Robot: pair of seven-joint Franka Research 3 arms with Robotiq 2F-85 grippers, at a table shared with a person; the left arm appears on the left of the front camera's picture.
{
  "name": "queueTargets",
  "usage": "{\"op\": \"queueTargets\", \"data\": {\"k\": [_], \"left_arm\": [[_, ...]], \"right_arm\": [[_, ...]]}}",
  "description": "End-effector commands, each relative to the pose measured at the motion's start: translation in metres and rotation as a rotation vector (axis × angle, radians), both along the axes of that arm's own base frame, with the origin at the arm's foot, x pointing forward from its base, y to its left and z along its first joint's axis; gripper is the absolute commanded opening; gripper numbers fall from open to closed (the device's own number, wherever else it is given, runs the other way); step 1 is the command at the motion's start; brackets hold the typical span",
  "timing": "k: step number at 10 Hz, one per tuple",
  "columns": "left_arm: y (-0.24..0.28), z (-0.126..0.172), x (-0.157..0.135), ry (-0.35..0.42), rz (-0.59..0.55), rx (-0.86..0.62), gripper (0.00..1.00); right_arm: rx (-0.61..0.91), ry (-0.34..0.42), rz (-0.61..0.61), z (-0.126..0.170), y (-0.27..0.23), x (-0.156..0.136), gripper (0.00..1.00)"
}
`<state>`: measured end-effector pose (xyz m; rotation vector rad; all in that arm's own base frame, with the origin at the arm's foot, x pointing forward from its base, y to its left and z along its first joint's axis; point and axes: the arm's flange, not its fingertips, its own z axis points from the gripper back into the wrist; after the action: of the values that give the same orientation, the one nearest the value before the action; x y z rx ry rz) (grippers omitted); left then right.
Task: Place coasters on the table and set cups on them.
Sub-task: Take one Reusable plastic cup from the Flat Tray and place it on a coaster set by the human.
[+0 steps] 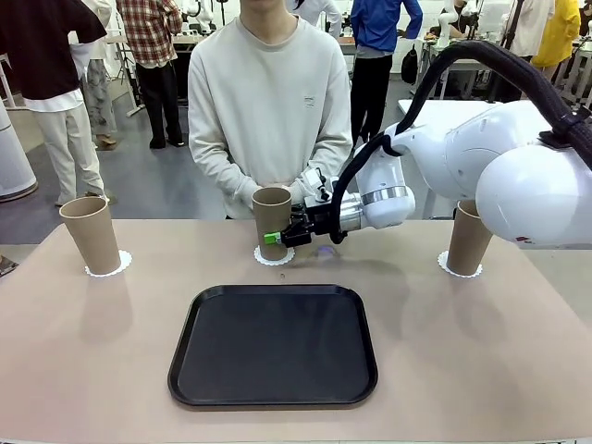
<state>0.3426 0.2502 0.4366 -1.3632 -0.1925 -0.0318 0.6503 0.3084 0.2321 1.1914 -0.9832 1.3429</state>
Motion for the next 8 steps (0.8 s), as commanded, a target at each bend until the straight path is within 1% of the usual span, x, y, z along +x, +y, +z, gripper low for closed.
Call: {"op": "queueTargets", "data": {"k": [1, 2, 8], "left_arm": [[0.0001, 0.0026, -0.0013, 0.000, 0.005, -0.007, 1.00], [0.0001, 0.0026, -0.0013, 0.000, 0.005, -0.007, 1.00], [0.0001, 0.0026, -0.0013, 0.000, 0.005, -0.007, 1.00]], "right_arm": [[-0.020, 0.020, 0.004, 0.0020, 0.0067, 0.0118, 0.83], [-0.018, 0.031, 0.002, 0.0024, 0.0064, 0.0115, 1.00], [-0.049, 0.064, 0.044, 0.0031, 0.0042, 0.0091, 1.00]]}}
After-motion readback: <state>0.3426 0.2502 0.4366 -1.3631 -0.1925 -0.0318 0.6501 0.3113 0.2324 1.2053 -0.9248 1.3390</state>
